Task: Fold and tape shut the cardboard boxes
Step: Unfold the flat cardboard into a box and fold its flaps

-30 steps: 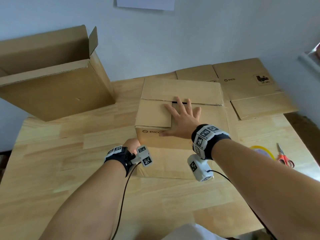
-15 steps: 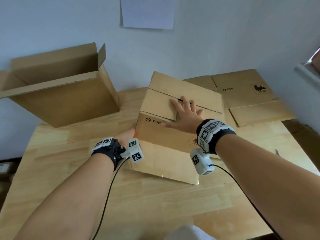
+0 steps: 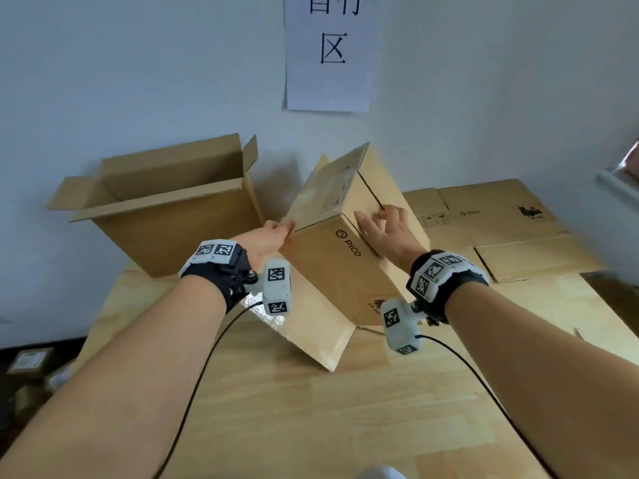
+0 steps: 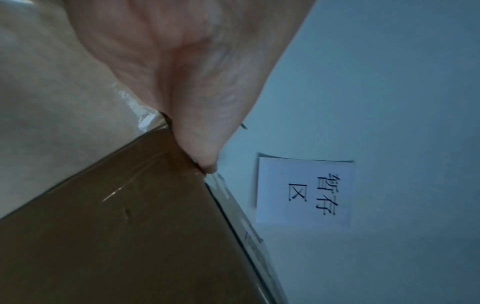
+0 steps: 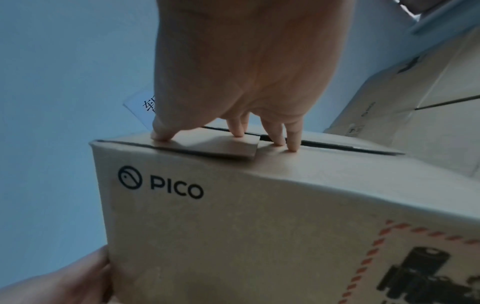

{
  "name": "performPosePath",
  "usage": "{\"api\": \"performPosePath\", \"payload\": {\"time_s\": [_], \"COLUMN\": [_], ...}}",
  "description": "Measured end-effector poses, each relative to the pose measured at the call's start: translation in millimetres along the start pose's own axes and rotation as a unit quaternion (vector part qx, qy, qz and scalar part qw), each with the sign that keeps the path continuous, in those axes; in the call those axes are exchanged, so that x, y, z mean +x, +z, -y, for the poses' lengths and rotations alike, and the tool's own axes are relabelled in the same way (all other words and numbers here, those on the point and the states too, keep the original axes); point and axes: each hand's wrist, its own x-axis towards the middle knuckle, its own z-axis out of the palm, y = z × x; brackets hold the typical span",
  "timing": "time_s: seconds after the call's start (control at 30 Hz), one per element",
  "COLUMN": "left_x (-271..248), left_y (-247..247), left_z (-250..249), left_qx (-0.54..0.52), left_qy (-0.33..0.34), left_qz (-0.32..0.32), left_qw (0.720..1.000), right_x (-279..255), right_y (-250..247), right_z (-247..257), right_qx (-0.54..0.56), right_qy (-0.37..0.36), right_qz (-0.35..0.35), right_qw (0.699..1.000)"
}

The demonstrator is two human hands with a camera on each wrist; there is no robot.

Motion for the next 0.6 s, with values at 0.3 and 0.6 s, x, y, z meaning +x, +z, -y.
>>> {"api": "performPosePath", "payload": {"time_s": [0.3,0.6], "left_x": [-6.1,-9.3], "left_y": [-19.4,2.6], "left_z": [-12.8,-20.7], "left_qx": [0.194,0.235], "left_qy": [0.106,0.173], "left_qz": [-0.027,-0.021], "left_qw": [0.975,0.956], "right_x": [-1.0,7.5], "right_y": [9.0,1.0], "right_z": [-1.4,-17.6], "right_qx": [0.238,0.326], "right_qy": [0.106,0.124], "right_qz": [0.023,0.02], "right_qw": [0.965,0.937]}}
